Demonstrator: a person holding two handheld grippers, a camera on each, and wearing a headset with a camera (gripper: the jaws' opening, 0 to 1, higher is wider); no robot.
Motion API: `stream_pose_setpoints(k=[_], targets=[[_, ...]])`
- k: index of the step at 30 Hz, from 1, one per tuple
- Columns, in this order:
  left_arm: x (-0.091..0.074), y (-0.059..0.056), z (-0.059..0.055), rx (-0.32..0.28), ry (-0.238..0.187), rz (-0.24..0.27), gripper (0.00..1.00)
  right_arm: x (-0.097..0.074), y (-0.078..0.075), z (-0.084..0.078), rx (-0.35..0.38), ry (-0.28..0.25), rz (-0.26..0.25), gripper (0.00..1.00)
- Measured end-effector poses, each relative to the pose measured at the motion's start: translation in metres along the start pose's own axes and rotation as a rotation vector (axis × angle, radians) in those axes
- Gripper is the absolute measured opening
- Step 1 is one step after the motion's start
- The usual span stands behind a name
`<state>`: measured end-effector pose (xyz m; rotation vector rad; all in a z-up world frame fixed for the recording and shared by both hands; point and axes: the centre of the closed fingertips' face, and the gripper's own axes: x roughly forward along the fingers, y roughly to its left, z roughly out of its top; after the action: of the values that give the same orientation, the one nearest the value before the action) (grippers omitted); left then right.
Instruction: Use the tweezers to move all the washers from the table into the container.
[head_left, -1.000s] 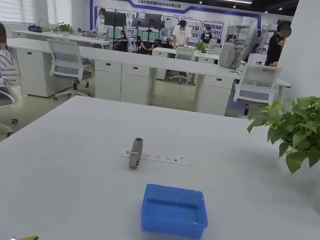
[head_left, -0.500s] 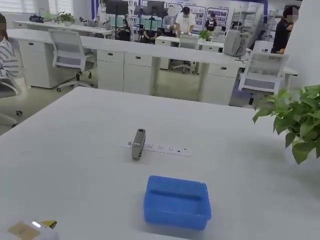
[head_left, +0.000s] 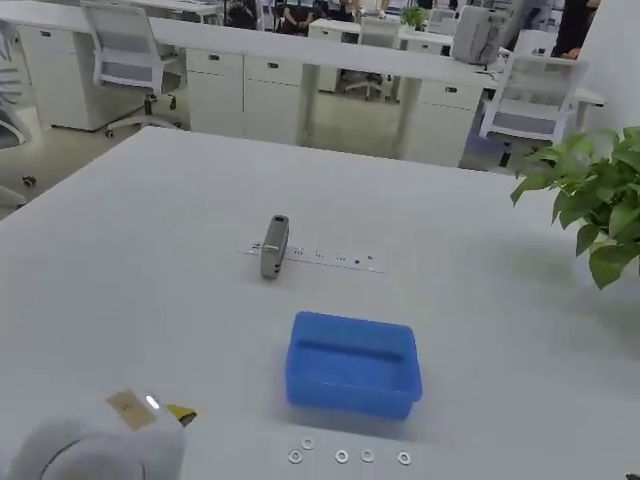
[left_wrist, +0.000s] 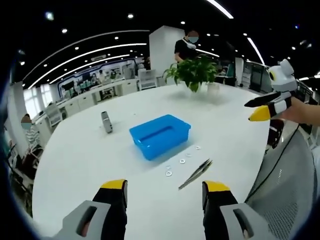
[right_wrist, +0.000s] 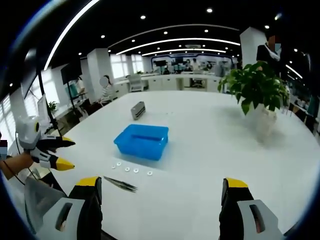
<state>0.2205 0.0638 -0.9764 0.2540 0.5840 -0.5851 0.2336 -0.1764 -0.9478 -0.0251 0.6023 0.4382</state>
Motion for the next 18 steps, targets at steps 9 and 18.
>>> stream_pose_setpoints(k=[9,18], targets=[[0.033,-0.021,-0.015,0.1,0.084,-0.224,0.49,0.007,-0.004,-0.004,0.011,0.031,-0.012,0.99],[0.068,-0.032,-0.038,0.239,0.185,-0.328,0.33,0.01,-0.006,-0.016,-0.042,0.089,-0.024,0.99]])
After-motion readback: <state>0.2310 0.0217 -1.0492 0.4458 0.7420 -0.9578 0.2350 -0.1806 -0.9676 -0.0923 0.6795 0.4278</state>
